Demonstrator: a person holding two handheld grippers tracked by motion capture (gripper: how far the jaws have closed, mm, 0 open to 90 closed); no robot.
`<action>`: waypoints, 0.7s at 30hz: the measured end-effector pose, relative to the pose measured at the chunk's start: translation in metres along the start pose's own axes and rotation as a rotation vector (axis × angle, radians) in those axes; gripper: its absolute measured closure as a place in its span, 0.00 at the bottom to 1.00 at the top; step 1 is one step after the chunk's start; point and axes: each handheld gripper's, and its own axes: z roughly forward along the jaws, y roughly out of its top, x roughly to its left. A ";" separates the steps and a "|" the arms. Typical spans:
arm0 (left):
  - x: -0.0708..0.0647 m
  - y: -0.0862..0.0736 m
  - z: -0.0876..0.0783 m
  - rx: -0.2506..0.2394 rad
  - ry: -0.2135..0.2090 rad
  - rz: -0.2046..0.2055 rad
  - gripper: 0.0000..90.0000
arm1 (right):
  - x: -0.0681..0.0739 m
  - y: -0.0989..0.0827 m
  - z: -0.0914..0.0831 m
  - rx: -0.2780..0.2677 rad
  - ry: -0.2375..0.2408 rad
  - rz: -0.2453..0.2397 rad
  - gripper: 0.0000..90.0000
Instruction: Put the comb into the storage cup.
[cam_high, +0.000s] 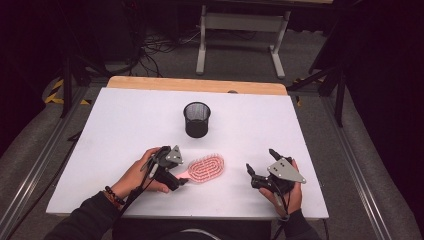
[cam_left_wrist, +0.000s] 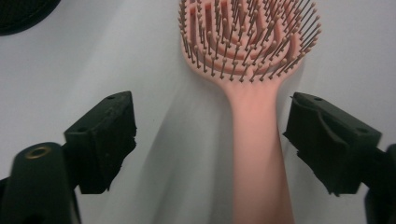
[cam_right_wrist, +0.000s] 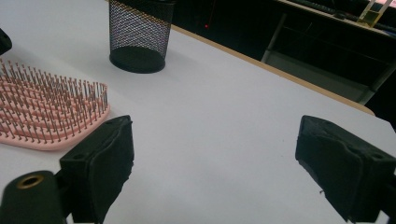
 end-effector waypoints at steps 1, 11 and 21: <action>0.000 0.001 0.000 0.008 -0.007 -0.002 0.26 | 0.000 0.000 0.000 0.002 0.000 0.001 0.14; -0.002 0.006 0.006 0.055 -0.055 0.007 0.48 | 0.000 -0.001 0.001 0.013 -0.002 0.002 0.14; -0.004 0.011 0.007 0.082 -0.091 0.008 0.63 | 0.001 -0.001 0.002 0.019 0.008 -0.003 0.14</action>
